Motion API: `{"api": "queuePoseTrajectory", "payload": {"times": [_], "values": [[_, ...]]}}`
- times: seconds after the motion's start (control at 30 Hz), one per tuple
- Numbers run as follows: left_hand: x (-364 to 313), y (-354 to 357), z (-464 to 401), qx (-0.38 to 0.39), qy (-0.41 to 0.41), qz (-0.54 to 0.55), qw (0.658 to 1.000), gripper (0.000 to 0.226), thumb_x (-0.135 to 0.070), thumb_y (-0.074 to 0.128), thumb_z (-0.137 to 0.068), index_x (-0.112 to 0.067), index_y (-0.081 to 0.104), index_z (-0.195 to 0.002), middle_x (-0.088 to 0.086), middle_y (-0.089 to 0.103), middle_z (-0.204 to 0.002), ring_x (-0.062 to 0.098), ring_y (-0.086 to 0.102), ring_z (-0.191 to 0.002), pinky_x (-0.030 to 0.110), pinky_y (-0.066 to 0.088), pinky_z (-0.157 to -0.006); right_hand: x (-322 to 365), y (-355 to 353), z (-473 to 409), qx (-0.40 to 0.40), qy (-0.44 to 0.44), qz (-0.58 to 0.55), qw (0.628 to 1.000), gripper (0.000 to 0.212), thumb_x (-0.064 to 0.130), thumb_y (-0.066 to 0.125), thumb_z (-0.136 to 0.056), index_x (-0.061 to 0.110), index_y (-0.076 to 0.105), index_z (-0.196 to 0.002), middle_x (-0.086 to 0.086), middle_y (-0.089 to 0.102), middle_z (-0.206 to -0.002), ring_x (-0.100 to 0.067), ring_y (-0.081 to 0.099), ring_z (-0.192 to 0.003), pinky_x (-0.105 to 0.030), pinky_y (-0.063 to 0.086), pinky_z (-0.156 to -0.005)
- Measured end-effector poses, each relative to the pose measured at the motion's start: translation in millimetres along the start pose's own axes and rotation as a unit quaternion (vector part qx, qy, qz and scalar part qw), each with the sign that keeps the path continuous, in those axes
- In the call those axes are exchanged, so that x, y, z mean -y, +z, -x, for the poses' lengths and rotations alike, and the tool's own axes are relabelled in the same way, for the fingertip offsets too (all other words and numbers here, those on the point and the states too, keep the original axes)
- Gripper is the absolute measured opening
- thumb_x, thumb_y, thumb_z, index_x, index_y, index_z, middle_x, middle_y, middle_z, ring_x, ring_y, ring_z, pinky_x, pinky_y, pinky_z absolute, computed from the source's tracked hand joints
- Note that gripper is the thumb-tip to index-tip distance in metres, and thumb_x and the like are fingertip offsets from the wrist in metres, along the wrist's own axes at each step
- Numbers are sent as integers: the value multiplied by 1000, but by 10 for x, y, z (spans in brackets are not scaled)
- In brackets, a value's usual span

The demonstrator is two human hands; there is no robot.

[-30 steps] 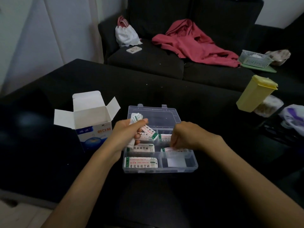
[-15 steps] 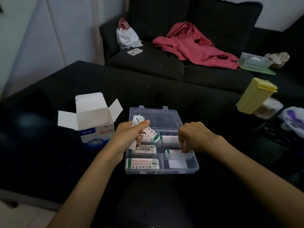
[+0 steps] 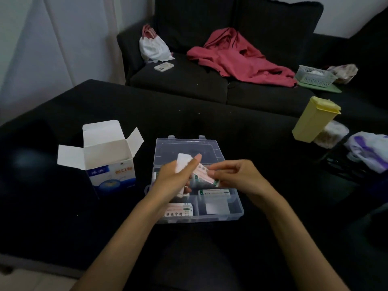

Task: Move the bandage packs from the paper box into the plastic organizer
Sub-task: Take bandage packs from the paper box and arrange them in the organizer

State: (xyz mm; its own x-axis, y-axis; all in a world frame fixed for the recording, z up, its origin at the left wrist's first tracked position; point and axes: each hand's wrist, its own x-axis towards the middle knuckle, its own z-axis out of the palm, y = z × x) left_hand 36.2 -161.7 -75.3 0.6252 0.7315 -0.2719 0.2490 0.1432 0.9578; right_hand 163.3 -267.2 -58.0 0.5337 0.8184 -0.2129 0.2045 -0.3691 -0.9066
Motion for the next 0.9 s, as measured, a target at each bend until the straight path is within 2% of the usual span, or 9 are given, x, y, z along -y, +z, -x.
{"api": "queuePoseTrajectory", "payload": {"times": [0.07,0.17,0.37,0.47,0.6,0.67,0.77,0.83,0.9], "values": [[-40,-22,-61,-27,-42,65,997,35,-47,44,-95,-16,61,-94,-1,56,-71,10,53,-59,23,45,-55,-70,-155,-59,-19,-18,156,987,10,17,69,-83,27,68,-86,10,67,-86,-3,65,-79,-17,51,-63],[-94,-99,-88,-33,-89,236,967,30,-25,33,-100,-10,57,-90,4,50,-68,10,46,-49,21,43,-42,-164,-284,-137,-2,-28,303,953,16,19,69,-83,34,65,-79,14,65,-85,-1,62,-84,-24,54,-77],[-55,-153,-81,-25,-84,280,956,28,-18,31,-102,-7,56,-106,8,58,-87,16,56,-73,32,52,-65,-212,-170,-275,16,-57,456,888,6,22,77,-76,24,74,-82,9,71,-89,-5,63,-81,-29,56,-80],[-62,-174,-60,-6,-85,302,949,27,-14,29,-102,-8,56,-101,9,63,-93,18,61,-81,34,52,-69,-174,-99,-303,1,-84,544,835,11,27,77,-75,20,72,-82,3,68,-93,-12,61,-88,-30,54,-80],[-55,-220,-36,51,-80,292,952,27,-13,28,-102,-8,54,-112,9,70,-102,18,65,-95,34,52,-81,-99,-80,-297,10,-103,618,779,20,33,73,-79,17,66,-88,-1,65,-96,-14,60,-87,-24,49,-73],[-42,-232,-30,68,-72,271,957,27,-11,30,-102,-8,52,-117,7,69,-107,16,65,-97,32,51,-82,-55,-105,-278,7,-98,604,791,18,35,72,-79,20,64,-84,2,65,-95,-9,58,-82,-19,46,-67],[-38,-214,-18,70,-48,244,966,25,-8,33,-102,-12,50,-120,4,69,-107,13,66,-96,30,52,-80,25,-85,-149,-74,-119,434,890,17,40,70,-80,30,62,-92,9,60,-86,-4,54,-70,-16,42,-59],[-34,-181,-9,59,-53,243,967,21,-8,34,-102,-13,51,-114,6,68,-107,14,66,-95,29,52,-78,76,45,12,-60,-177,305,934,39,34,73,-78,36,57,-112,16,54,-95,0,55,-79,-15,46,-63],[-25,-144,-6,48,-69,224,971,18,-9,40,-100,-5,55,-109,10,69,-104,18,66,-93,29,53,-77,66,232,123,1,-238,309,921,61,26,76,-76,40,47,-127,23,45,-116,6,49,-100,-8,43,-74]]}}
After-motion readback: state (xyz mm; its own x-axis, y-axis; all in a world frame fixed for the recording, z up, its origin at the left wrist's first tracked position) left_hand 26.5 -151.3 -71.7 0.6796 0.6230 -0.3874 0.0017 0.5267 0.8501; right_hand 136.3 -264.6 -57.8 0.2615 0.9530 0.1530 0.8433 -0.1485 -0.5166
